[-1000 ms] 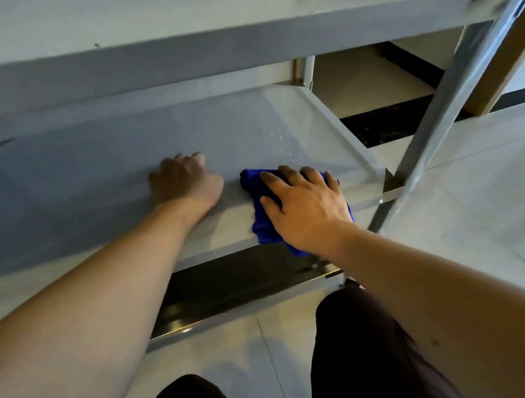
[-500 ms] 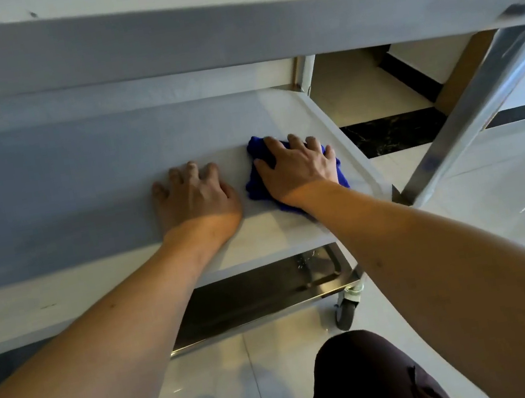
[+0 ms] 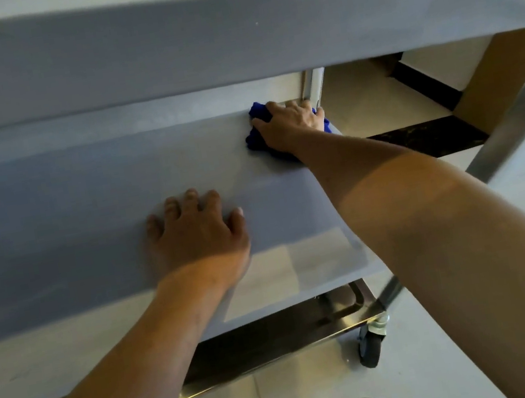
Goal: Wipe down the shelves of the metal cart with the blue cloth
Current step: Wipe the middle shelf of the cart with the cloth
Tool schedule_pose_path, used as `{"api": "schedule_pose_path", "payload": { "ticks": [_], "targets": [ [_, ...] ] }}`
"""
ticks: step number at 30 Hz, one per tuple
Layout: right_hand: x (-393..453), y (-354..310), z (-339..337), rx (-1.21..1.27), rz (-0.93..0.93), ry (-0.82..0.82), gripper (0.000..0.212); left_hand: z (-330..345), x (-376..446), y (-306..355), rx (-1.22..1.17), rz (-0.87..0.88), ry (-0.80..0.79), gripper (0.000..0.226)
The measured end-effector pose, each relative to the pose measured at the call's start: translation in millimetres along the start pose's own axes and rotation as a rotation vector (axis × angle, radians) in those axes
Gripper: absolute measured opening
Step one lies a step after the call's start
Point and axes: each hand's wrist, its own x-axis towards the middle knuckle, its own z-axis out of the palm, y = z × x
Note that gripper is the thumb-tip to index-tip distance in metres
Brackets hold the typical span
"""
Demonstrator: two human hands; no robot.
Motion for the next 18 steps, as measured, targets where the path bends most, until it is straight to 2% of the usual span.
{"api": "schedule_pose_path", "payload": {
  "ticks": [9, 14, 18],
  "targets": [
    [-37.1, 31.0, -1.1, 0.004, -0.050, 0.019, 0.049, -2.1, 2.1, 6.0, -0.029, -0.038, -0.001, 0.053],
    [-105.3, 47.3, 0.0, -0.021, -0.077, 0.067, 0.061, -7.4, 1.6, 6.9, -0.040, -0.040, -0.017, 0.054],
    [-155.4, 46.6, -7.1, -0.032, -0.051, 0.004, 0.071, -12.9, -2.4, 5.6, -0.030, -0.029, -0.036, 0.055]
  ]
}}
